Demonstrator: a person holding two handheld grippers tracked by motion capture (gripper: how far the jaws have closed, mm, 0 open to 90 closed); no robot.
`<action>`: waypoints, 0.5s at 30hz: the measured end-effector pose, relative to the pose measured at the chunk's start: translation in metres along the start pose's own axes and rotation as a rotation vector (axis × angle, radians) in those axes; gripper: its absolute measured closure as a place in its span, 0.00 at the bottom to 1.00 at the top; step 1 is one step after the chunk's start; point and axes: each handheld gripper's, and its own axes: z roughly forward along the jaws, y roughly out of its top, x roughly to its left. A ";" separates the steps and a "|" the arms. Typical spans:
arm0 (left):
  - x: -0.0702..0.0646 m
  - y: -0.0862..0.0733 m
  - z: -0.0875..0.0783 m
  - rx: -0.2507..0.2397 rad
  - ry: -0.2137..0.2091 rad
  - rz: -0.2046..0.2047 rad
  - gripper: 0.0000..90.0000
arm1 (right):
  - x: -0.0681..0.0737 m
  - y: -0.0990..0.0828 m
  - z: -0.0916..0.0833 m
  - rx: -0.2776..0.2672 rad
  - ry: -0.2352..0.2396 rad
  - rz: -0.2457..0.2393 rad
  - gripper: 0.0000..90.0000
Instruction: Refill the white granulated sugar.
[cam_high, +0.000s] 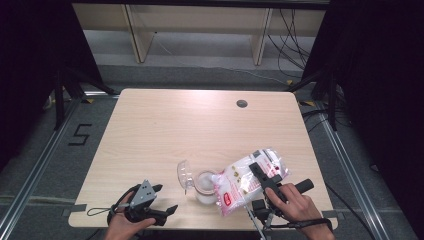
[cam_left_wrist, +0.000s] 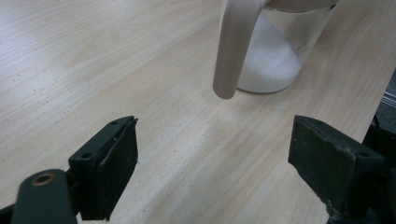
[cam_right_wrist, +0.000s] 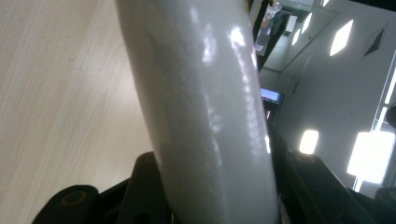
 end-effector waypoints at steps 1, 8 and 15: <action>0.000 0.000 0.000 0.002 0.001 0.001 0.17 | 0.000 0.000 0.000 0.000 -0.001 0.002 0.73; 0.000 0.000 0.000 0.000 0.000 -0.001 0.17 | 0.001 -0.001 0.001 -0.002 0.005 0.006 0.73; 0.001 0.000 -0.001 0.016 -0.003 0.007 0.17 | 0.000 -0.001 0.001 -0.002 0.014 -0.023 0.73</action>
